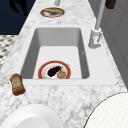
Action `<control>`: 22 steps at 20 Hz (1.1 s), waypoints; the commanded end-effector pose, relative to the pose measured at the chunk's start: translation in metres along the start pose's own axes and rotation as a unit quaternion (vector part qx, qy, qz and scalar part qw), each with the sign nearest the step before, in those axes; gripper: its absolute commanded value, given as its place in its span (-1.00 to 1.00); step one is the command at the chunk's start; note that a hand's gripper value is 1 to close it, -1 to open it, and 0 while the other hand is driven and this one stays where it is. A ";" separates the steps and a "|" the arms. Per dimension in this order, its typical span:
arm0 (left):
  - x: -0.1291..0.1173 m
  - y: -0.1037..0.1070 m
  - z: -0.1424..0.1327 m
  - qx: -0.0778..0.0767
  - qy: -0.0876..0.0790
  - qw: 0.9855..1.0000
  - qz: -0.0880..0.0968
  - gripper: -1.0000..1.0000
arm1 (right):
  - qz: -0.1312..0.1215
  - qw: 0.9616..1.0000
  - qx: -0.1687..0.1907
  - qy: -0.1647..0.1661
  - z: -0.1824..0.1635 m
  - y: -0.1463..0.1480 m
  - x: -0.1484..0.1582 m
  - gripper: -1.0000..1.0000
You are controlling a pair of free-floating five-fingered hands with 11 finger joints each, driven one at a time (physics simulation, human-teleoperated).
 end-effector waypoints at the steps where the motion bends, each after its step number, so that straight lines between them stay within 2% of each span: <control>1: 0.000 0.000 0.000 0.000 0.000 1.000 0.000 0.00 | 0.017 0.999 0.048 -0.006 0.016 0.019 -0.011 -1.00; 4: 0.000 0.000 0.000 0.000 0.000 1.000 0.000 0.00 | 0.013 0.999 0.048 -0.007 0.029 0.032 -0.016 -1.00; 8: 0.000 0.000 0.000 0.000 0.000 1.000 0.000 0.00 | 0.023 0.998 0.056 -0.033 0.030 0.029 -0.019 -1.00; 9: 0.000 0.000 0.000 0.000 0.000 1.000 0.000 0.00 | 0.018 0.998 0.058 -0.033 0.032 0.032 -0.020 -1.00; 10: 0.000 0.000 0.000 0.000 0.000 1.000 0.000 0.00 | 0.013 0.998 0.060 -0.033 0.033 0.034 -0.021 -1.00; 14: 0.000 0.000 0.000 0.000 0.000 1.000 0.000 0.00 | -0.040 0.996 0.071 -0.028 0.044 0.027 -0.031 -1.00; 22: 0.000 0.000 0.000 0.000 0.000 1.000 0.000 0.00 | -0.090 0.990 0.099 -0.053 0.053 0.021 -0.034 -1.00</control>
